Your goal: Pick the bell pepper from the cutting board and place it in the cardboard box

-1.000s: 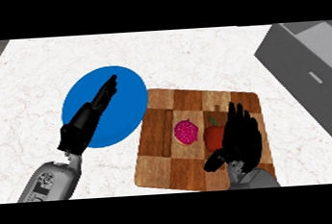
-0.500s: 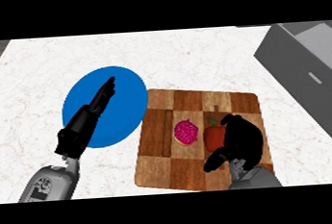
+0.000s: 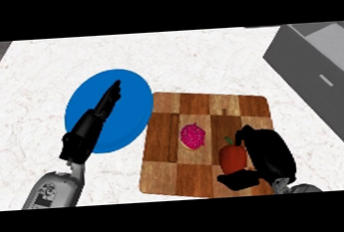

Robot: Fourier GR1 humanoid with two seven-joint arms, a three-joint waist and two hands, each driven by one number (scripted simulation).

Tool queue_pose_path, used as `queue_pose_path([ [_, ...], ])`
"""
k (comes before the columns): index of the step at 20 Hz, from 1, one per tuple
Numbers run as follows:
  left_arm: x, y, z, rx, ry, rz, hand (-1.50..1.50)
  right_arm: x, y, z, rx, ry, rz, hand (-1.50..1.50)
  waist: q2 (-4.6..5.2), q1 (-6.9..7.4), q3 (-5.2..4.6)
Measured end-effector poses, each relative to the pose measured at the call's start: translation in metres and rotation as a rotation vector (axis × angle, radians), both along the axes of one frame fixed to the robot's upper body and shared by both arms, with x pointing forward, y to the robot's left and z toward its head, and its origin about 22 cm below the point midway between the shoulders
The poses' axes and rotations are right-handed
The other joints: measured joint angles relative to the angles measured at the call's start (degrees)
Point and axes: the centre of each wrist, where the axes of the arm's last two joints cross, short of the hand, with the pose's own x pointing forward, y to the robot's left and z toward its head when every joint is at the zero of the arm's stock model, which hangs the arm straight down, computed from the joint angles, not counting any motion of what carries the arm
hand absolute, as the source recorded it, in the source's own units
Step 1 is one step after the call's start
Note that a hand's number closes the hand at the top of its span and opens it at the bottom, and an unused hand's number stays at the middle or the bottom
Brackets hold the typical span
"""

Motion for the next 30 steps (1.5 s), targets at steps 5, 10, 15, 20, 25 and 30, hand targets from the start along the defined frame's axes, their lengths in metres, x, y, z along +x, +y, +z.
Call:
queue_pose_path([
  [5,-0.002,0.004,-0.002,-0.001,0.005,0.017,0.0,-0.009,-0.048,0.016,-0.016,-0.054,0.332,1.5,-0.09,-1.2,0.31],
  [10,-0.003,0.015,-0.003,-0.002,0.007,0.046,0.0,-0.006,-0.112,0.047,-0.003,-0.213,0.508,1.5,0.02,-2.98,0.41],
  [15,-0.005,0.019,0.0,-0.005,0.004,0.071,0.0,-0.006,-0.181,0.08,0.06,-0.33,0.604,1.5,-0.02,-4.0,0.38],
  [20,-0.009,0.018,-0.004,-0.004,0.01,0.081,0.0,-0.014,-0.247,0.118,0.173,-0.401,0.675,1.5,-0.12,-4.56,0.21],
  [25,-0.009,0.018,0.0,-0.002,0.001,0.07,0.0,-0.031,-0.311,0.162,0.304,-0.501,0.629,1.5,-0.02,-3.9,0.06],
  [30,-0.005,0.013,0.001,0.001,-0.002,0.047,0.0,-0.056,-0.363,0.201,0.346,-0.57,0.482,1.5,0.31,-2.46,-0.02],
])
